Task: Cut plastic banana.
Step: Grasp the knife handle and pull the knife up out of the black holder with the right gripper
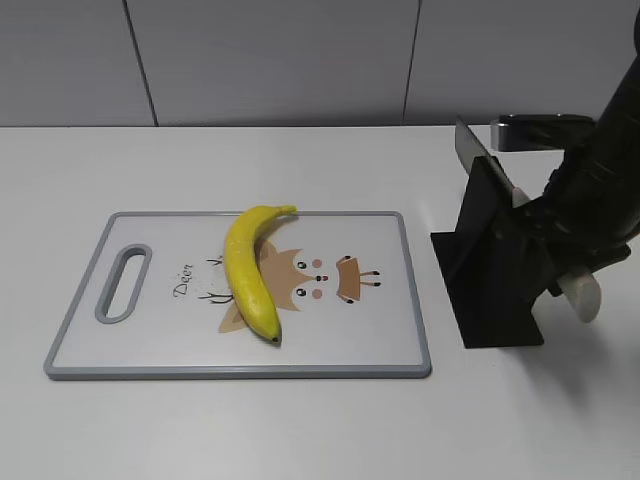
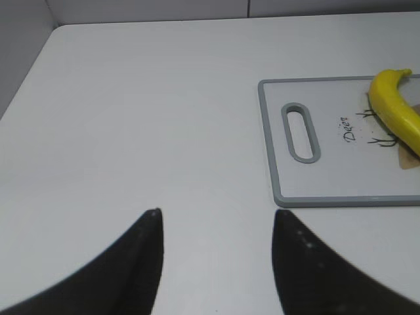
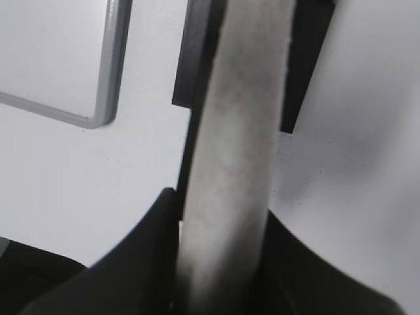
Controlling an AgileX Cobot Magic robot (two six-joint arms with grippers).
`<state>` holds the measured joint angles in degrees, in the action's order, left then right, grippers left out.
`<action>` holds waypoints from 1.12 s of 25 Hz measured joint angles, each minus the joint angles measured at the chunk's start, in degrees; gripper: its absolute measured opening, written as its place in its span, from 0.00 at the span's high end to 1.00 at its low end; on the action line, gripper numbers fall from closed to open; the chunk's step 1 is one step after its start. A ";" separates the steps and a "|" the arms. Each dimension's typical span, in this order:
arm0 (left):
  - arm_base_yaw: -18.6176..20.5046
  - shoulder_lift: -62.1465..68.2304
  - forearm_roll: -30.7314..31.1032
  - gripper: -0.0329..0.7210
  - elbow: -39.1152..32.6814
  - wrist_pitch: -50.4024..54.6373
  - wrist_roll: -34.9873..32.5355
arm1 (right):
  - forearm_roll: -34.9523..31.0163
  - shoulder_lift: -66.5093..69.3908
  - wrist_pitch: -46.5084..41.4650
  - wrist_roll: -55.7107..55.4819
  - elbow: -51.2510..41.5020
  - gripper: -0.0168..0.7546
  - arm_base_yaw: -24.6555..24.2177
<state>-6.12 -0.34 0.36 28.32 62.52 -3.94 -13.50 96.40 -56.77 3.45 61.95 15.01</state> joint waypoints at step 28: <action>0.00 4.67 -0.36 0.28 1.04 -1.20 -2.86 | -3.30 -16.64 1.31 25.61 4.86 0.74 0.10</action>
<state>-6.12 4.33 0.00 29.36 61.32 -6.80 -16.81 79.76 -55.46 29.06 66.81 15.11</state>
